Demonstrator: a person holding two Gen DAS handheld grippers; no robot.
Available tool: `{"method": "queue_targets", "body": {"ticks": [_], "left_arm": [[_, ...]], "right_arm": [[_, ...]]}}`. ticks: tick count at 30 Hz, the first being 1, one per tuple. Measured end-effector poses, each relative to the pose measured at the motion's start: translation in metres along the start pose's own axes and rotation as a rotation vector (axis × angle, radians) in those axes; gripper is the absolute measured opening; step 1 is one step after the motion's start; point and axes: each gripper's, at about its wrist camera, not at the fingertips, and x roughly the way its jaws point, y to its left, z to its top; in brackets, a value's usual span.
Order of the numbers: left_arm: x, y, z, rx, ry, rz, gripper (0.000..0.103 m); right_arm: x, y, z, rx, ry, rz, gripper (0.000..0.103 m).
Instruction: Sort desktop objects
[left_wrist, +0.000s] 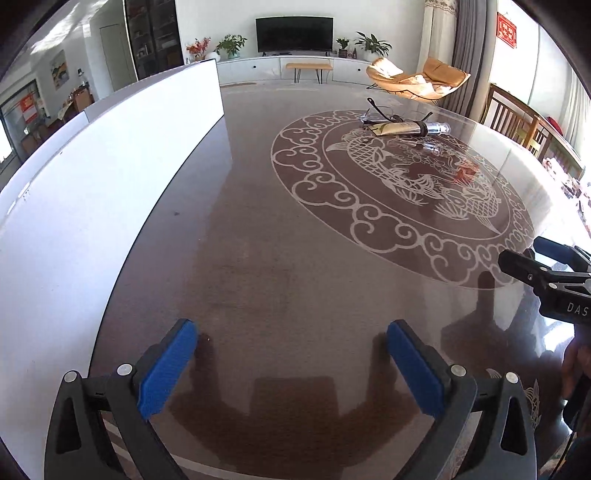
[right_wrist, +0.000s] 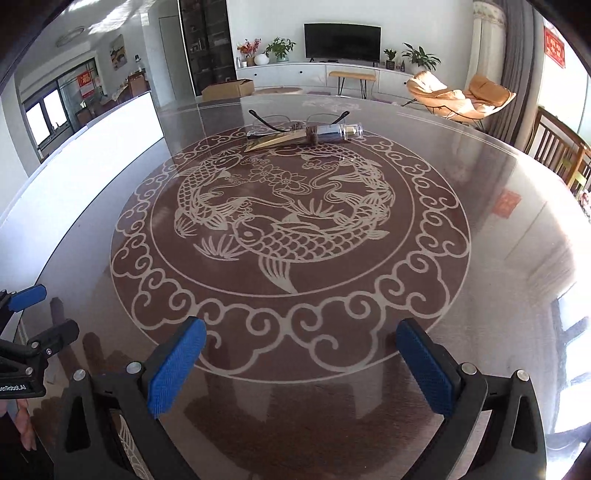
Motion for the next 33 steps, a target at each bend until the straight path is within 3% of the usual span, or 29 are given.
{"method": "queue_targets", "body": {"ticks": [20, 24, 33], "left_arm": [[-0.002, 0.001, -0.004, -0.006, -0.011, -0.016, 0.103], [-0.004, 0.002, -0.006, -0.007, -0.013, -0.015, 0.103], [-0.004, 0.002, -0.007, -0.007, -0.013, -0.014, 0.103]], "right_arm": [[0.007, 0.009, 0.005, -0.028, 0.028, -0.032, 0.103], [0.026, -0.013, 0.031, 0.038, 0.037, -0.079, 0.103], [0.090, -0.113, 0.132, 0.363, 0.061, -0.312, 0.103]]}}
